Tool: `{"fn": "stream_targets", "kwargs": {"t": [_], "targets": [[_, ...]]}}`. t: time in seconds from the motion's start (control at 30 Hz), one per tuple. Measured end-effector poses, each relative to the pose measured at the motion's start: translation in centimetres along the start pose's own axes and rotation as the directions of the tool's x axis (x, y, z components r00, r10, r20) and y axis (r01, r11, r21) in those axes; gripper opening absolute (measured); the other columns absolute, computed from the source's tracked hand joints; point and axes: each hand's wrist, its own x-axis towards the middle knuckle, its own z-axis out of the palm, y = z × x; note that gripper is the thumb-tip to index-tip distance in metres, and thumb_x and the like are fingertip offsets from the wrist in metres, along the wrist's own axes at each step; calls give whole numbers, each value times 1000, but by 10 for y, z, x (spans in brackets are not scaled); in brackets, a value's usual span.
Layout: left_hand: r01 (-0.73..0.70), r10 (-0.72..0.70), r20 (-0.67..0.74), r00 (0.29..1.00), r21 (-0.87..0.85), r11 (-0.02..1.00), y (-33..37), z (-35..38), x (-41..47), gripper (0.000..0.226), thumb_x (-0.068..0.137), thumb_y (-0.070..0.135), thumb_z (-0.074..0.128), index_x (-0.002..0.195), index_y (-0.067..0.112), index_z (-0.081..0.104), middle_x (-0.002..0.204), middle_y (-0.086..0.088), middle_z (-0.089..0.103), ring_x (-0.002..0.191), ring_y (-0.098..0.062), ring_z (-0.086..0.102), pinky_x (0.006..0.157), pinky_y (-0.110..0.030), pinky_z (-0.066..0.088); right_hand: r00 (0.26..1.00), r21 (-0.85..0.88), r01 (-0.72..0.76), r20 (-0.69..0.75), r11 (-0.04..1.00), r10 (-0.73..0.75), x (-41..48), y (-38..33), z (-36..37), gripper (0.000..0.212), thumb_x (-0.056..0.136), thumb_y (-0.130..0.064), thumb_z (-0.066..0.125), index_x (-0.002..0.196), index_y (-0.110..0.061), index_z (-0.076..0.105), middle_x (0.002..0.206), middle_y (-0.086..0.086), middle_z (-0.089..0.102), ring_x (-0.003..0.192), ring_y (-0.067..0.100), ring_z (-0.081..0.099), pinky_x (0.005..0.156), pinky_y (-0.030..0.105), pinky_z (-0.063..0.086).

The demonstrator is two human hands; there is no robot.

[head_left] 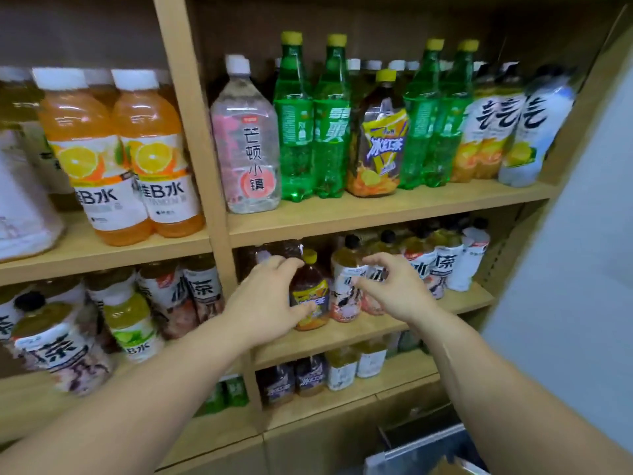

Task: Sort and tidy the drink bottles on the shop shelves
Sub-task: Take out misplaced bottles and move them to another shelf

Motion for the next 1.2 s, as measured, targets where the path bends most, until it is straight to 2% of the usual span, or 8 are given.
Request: {"fn": "stream_targets", "kwargs": {"t": [0.2, 0.33, 0.53, 0.73, 0.87, 0.97, 1.13, 1.2], "targets": [[9, -7, 38, 999, -50, 999, 62, 52, 52, 76, 83, 53, 72, 147, 24, 44, 142, -1, 46, 133, -27, 45, 107, -39, 43, 996, -5, -88, -14, 996, 88, 32, 92, -52, 53, 88, -47, 75, 133, -23, 62, 141, 0, 56, 124, 23, 57, 98, 38, 48], [-49, 50, -5, 999, 121, 991, 110, 70, 97, 78, 86, 57, 66, 152, 29, 36, 153, -6, 34, 137, -31, 37, 112, -43, 38, 987, -53, -144, -86, 988, 139, 65, 144, -98, 58, 87, -47, 75, 137, -22, 59, 143, 9, 53, 132, 27, 52, 106, 41, 46], [-105, 95, 47, 994, 347, 932, 173, 95, 166, 83, 90, 63, 57, 158, 38, 16, 141, -7, 41, 124, -35, 48, 96, -46, 46, 952, -52, -233, -217, 971, 217, 124, 200, -151, 63, 89, -46, 71, 142, -21, 49, 143, 16, 39, 128, 39, 49, 108, 46, 45], [-54, 14, 218, 976, 183, 982, 191, 124, 219, 79, 96, 51, 56, 159, 43, 9, 137, -1, 58, 114, -27, 62, 73, -36, 52, 960, -73, -243, -163, 967, 229, 167, 233, -166, 63, 94, -30, 64, 147, -6, 39, 137, 20, 43, 126, 39, 48, 101, 40, 44], [-72, 6, 284, 959, 222, 972, 189, 137, 223, 82, 98, 50, 56, 161, 37, 5, 156, -1, 44, 133, -26, 52, 88, -39, 49, 972, 7, -225, -72, 974, 225, 178, 241, -166, 65, 91, -30, 60, 150, -12, 40, 137, 17, 55, 124, 37, 55, 99, 41, 49], [-79, 15, 294, 956, 207, 975, 185, 141, 227, 80, 99, 45, 58, 161, 37, 7, 157, -2, 43, 133, -26, 52, 93, -39, 48, 983, 14, -178, -34, 984, 179, 178, 243, -163, 59, 93, -24, 63, 148, -19, 43, 126, 12, 59, 117, 35, 59, 86, 34, 47], [-62, 24, 273, 962, 134, 989, 177, 148, 231, 71, 101, 31, 56, 159, 40, 15, 157, 2, 44, 131, -23, 55, 87, -33, 47, 986, -105, -92, -147, 990, 76, 172, 243, -154, 50, 95, -22, 70, 139, -16, 49, 129, 16, 52, 118, 36, 56, 85, 27, 38], [-79, 38, 275, 961, 138, 987, 175, 148, 230, 74, 100, 29, 57, 159, 42, 14, 164, 3, 32, 137, -25, 50, 96, -36, 47, 984, -104, -73, -171, 992, 54, 163, 246, -149, 44, 96, -24, 70, 135, -14, 52, 128, 13, 52, 119, 34, 55, 85, 27, 38]]}}
